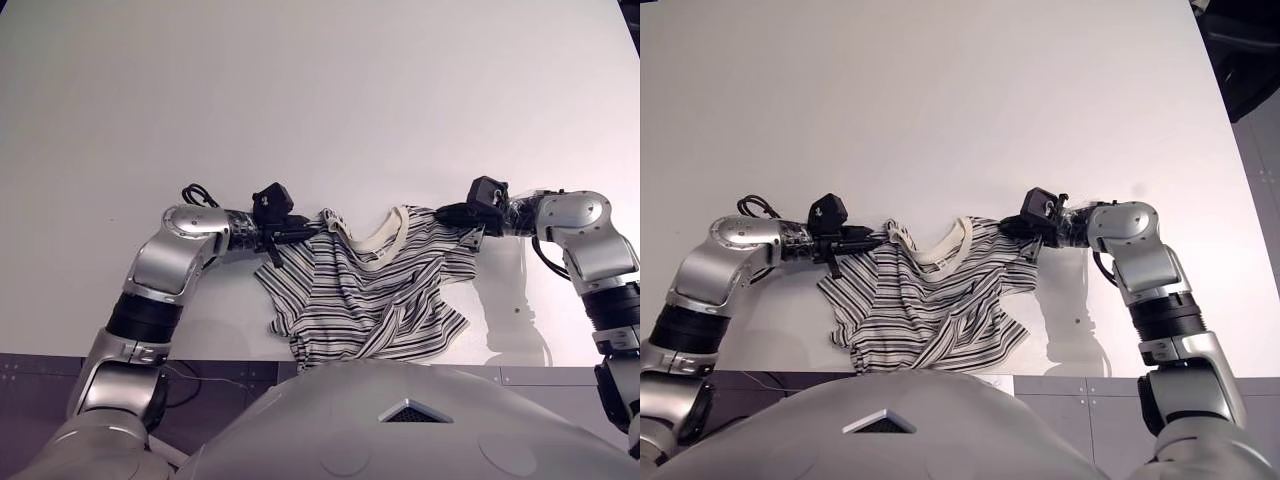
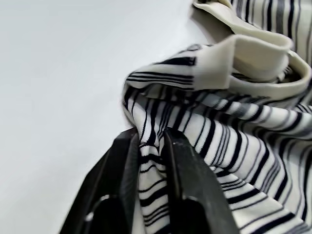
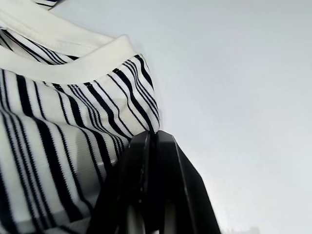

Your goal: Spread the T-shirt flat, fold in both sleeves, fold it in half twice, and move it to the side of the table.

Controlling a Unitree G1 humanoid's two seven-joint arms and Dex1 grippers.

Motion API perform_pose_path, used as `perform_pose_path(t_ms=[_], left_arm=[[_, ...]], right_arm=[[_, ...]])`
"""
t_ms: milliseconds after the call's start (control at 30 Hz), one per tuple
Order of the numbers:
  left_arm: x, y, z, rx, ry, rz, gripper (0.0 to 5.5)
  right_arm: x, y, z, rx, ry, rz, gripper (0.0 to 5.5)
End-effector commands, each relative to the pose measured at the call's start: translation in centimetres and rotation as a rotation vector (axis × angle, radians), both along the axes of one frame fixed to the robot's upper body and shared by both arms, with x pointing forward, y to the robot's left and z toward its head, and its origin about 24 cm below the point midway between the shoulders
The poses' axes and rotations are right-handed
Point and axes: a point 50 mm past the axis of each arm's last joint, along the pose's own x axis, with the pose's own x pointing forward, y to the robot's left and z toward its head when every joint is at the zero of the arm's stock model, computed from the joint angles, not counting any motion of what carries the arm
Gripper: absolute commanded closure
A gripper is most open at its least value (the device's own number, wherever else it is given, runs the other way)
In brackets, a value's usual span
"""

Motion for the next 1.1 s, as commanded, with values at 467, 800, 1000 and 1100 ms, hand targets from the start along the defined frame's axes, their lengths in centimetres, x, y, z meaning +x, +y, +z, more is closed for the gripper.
perform_pose_path(t_ms=[467, 800, 1000, 1100], left_arm=[[3.3, 0.3, 3.7, -0.148, -0.283, 0.19, 5.37], [7.7, 1.0, 13.1, -0.38, -0.706, 0.344, 5.37], [8.3, 2.2, 18.4, -0.451, -0.903, 0.335, 5.37], [7.5, 2.8, 21.3, -0.523, -0.992, 0.334, 5.37]], right_arm=[[2.9, -0.4, 3.9, 0.234, -0.205, -0.271, 5.4], [5.9, 0.1, 13.8, 0.414, -0.545, -0.309, 5.4], [6.1, -0.8, 20.9, 0.562, -0.722, -0.321, 5.4], [5.1, -1.4, 23.7, 0.627, -0.789, -0.302, 5.4]])
